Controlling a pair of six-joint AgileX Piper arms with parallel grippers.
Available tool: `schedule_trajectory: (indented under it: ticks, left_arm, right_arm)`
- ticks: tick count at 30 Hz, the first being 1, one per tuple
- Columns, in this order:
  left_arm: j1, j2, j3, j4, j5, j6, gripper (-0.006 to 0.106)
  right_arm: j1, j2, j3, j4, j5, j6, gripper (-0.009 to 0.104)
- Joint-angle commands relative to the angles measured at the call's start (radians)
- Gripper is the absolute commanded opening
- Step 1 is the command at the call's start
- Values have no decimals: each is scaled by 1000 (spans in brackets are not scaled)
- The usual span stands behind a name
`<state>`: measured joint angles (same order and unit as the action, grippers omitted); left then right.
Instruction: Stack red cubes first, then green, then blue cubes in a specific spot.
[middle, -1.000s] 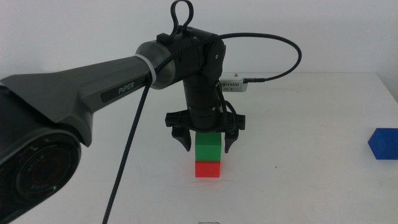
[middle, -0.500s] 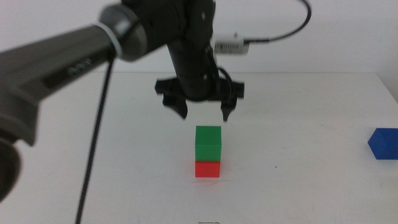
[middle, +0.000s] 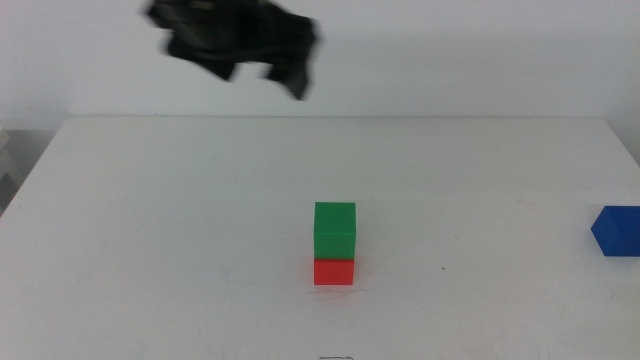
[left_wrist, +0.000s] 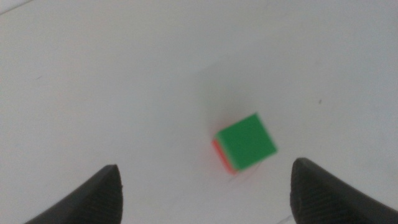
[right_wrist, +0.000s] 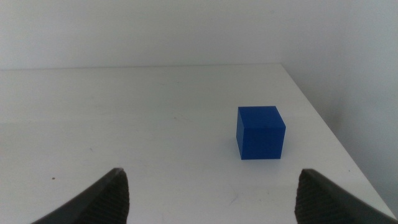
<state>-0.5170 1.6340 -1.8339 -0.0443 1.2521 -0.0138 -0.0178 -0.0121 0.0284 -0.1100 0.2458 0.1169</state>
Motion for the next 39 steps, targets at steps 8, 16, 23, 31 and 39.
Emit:
schedule_trajectory:
  ticks: [8,16,23,31,39]
  left_arm:
    - [253,-467,402,-242,-125,237,91]
    - [288,-612,543,-264,-210,256,91]
    - [288,-611,543,-280,-220,256,91]
    - [288,-612,543,-313,-224,270,91]
    - [288,-614,543,-393,-224,339,91]
  right_arm:
    - [-6,-20,-18,-11,-75,-11,75]
    - [-6,-20,-18,-11,-75,-11,75]
    - [-6,-20,-18,-11,-75,-11,75]
    - [-6,-20,-18,-11,-75,-11,75]
    - [-6,-20,-18,-11,-75,-12,75]
